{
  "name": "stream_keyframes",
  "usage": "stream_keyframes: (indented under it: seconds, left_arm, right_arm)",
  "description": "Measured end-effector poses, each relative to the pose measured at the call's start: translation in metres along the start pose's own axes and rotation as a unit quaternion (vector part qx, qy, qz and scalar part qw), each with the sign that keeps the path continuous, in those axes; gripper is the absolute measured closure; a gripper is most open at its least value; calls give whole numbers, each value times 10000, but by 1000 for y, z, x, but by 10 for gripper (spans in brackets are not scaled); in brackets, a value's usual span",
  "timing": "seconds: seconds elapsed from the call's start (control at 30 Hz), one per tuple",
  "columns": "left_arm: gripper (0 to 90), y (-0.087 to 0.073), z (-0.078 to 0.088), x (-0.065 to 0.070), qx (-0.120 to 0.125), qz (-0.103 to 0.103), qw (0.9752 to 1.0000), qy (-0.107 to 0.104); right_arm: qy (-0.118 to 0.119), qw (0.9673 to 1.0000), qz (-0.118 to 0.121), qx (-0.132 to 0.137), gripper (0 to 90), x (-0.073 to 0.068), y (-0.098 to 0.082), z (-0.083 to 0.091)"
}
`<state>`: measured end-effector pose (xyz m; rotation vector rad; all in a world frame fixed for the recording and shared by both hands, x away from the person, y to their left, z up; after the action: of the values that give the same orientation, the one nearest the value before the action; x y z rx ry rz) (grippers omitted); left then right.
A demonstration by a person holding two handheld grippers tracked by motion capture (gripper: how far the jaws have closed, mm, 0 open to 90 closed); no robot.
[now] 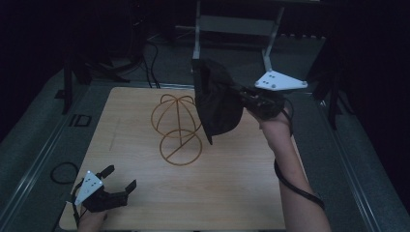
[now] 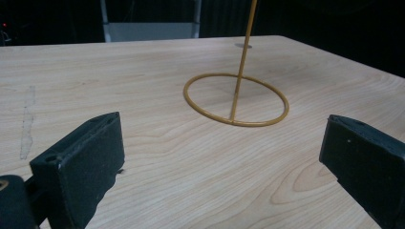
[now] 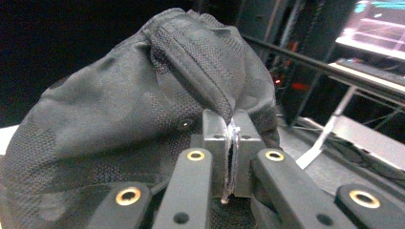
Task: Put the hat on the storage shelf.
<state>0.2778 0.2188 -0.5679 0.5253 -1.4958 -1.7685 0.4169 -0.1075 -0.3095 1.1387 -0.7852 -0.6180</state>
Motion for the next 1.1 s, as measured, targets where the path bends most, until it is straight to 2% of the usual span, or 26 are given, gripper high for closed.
stream_keyframes:
  seconds: [0.17,0.2,0.47,0.7,0.97,1.1]
  left_arm:
    - [20,0,2,-2,16,27,10000,-17]
    - [20,0,2,-2,16,34,10000,-24]
    - [20,-3,-1,0,-64,-7,9999,-83]
    - [20,-4,-2,2,-88,4,9999,-142]
    - [20,-5,-3,5,-120,-26,9997,-230]
    - [20,-6,-5,6,-132,-48,9996,-248]
  right_arm:
    - [120,9996,217,-163,878,-20,1,-19]
    - [120,9996,217,-163,878,-20,1,-19]
    - [352,9981,339,-377,877,-46,0,-41]
    - [485,9957,445,-648,876,-63,-10,-62]
    - [615,9938,357,-858,876,-73,-21,-76]
    - [717,9933,226,-882,872,-79,-25,-80]
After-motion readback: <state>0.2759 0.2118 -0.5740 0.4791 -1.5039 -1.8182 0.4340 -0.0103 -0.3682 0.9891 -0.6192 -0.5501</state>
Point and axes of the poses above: each handheld gripper's, and its own axes: z roughly backward along the jaws, y roughly out of its top, x roughly to its right, the point moved 9 cm from there along -z, roughly forward along the jaws, and after that the axes turned 12 degrees about -y, right-handed, at the moved point
